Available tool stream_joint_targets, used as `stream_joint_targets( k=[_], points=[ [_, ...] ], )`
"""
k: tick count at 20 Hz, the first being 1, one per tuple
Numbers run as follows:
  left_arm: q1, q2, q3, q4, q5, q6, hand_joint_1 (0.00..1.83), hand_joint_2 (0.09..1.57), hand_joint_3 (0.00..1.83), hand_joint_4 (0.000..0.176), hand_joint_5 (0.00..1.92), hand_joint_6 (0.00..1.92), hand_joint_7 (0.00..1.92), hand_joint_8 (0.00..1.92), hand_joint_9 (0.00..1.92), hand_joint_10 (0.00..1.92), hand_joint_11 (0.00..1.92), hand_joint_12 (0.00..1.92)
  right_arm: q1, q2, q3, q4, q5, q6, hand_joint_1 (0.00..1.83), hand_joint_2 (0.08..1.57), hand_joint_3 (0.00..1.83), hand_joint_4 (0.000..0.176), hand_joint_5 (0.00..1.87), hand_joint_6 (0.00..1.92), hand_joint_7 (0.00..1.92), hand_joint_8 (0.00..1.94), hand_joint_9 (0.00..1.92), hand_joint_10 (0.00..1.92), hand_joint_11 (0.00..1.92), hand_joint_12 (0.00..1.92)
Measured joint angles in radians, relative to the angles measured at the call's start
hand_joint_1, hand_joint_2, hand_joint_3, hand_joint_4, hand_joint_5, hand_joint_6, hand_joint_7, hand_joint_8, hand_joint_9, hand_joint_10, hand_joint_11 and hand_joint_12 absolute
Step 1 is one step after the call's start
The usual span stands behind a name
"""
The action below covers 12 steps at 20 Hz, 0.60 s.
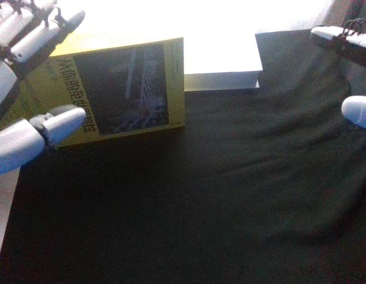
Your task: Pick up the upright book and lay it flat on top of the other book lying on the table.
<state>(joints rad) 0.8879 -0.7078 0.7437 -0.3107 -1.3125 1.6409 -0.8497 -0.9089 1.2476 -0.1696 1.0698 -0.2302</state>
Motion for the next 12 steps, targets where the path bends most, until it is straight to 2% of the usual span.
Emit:
stream_joint_targets(
  k=[3, 4, 5, 7, 8, 9, 11, 12],
  points=[
    [0.000, 0.000, 0.000, 0.004, 0.000, 0.000, 0.25, 1.28, 0.00, 0.120, 0.00, 0.00, 0.00, 0.00, 0.00, 0.00, 0.00, 0.00, 0.000, -0.009, 0.000, -0.026, -0.007, 0.000, 0.28, 1.32, 0.09, 0.000, 0.00, 0.00, 0.00, 0.00, 0.00, 0.00, 0.00, 0.00],
    [0.000, 0.003, -0.005, 0.005, -0.003, 0.002, 0.27, 1.26, 0.00, 0.130, 0.00, 0.00, 0.00, 0.00, 0.00, 0.00, 0.00, 0.00, 0.001, -0.009, 0.000, -0.025, -0.007, 0.000, 0.26, 1.33, 0.08, 0.000, 0.00, 0.00, 0.00, 0.00, 0.00, 0.00, 0.00, 0.00],
    [0.000, 0.004, -0.006, 0.006, -0.015, 0.002, 0.29, 1.26, 0.00, 0.125, 0.00, 0.00, 0.00, 0.00, 0.00, 0.00, 0.00, 0.00, 0.006, -0.009, 0.000, -0.016, -0.010, 0.000, 0.27, 1.33, 0.07, 0.000, 0.00, 0.00, 0.00, 0.00, 0.00, 0.00, 0.00, 0.00],
    [0.000, 0.008, -0.006, 0.013, -0.023, 0.002, 0.30, 1.22, 0.00, 0.134, 0.00, 0.00, 0.00, 0.00, 0.00, 0.00, 0.00, 0.00, 0.006, -0.009, 0.000, -0.008, -0.006, 0.000, 0.29, 1.33, 0.06, 0.000, 0.00, 0.00, 0.00, 0.00, 0.00, 0.00, 0.00, 0.00],
    [0.000, 0.014, -0.006, 0.010, -0.023, 0.002, 0.32, 1.20, 0.00, 0.128, 0.00, 0.00, 0.00, 0.00, 0.00, 0.00, 0.00, 0.00, 0.006, -0.009, 0.000, -0.012, -0.008, 0.000, 0.31, 1.34, 0.05, 0.000, 0.00, 0.00, 0.00, 0.00, 0.00, 0.00, 0.00, 0.00],
    [0.000, 0.016, -0.004, -0.003, -0.023, 0.002, 0.33, 1.17, 0.00, 0.133, 0.00, 0.00, 0.00, 0.00, 0.00, 0.00, 0.00, 0.00, 0.006, -0.010, 0.000, -0.015, -0.009, 0.000, 0.31, 1.33, 0.05, 0.000, 0.00, 0.00, 0.00, 0.00, 0.00, 0.00, 0.00, 0.00],
    [-0.002, 0.019, 0.006, -0.029, -0.015, 0.002, 0.36, 1.16, 0.00, 0.131, 0.00, 0.00, 0.00, 0.00, 0.00, 0.00, 0.00, 0.00, 0.006, -0.010, 0.000, -0.014, -0.008, 0.000, 0.31, 1.33, 0.05, 0.000, 0.00, 0.00, 0.00, 0.00, 0.00, 0.00, 0.00, 0.00],
    [-0.029, 0.019, 0.017, -0.058, 0.015, 0.002, 0.42, 1.14, 0.00, 0.140, 0.00, 0.00, 0.00, 0.00, 0.00, 0.00, 0.00, 0.00, 0.006, -0.010, 0.000, -0.014, -0.008, 0.000, 0.34, 1.33, 0.04, 0.000, 0.00, 0.00, 0.00, 0.00, 0.00, 0.00, 0.00, 0.00]
  ],
)
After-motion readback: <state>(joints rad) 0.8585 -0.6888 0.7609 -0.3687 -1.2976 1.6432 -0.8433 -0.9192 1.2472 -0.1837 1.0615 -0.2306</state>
